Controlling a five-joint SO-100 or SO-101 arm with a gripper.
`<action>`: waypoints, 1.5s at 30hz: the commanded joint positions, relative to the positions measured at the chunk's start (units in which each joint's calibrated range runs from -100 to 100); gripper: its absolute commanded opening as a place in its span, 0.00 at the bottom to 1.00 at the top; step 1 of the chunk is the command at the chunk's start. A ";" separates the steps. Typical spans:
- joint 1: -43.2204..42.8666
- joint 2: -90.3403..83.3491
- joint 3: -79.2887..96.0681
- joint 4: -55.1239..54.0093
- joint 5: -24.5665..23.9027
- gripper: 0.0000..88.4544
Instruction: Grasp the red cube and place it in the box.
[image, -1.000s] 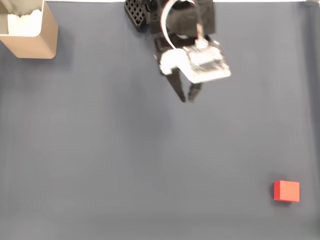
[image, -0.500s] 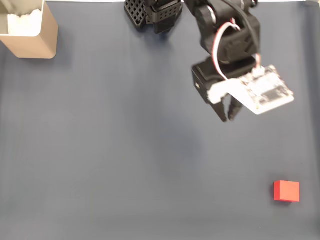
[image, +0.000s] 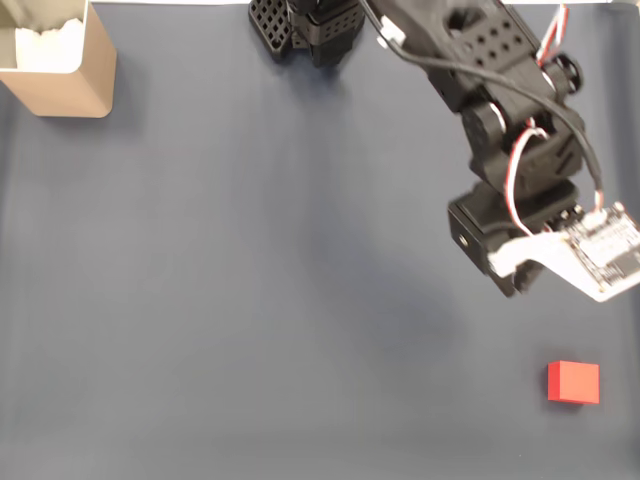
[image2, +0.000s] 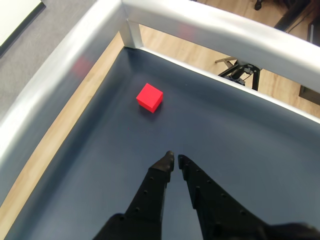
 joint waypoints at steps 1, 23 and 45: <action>-0.88 4.10 -8.91 -1.18 0.05 0.00; -0.46 33.22 -37.83 -7.90 -0.15 0.36; -0.10 43.96 -44.04 -16.75 0.73 0.48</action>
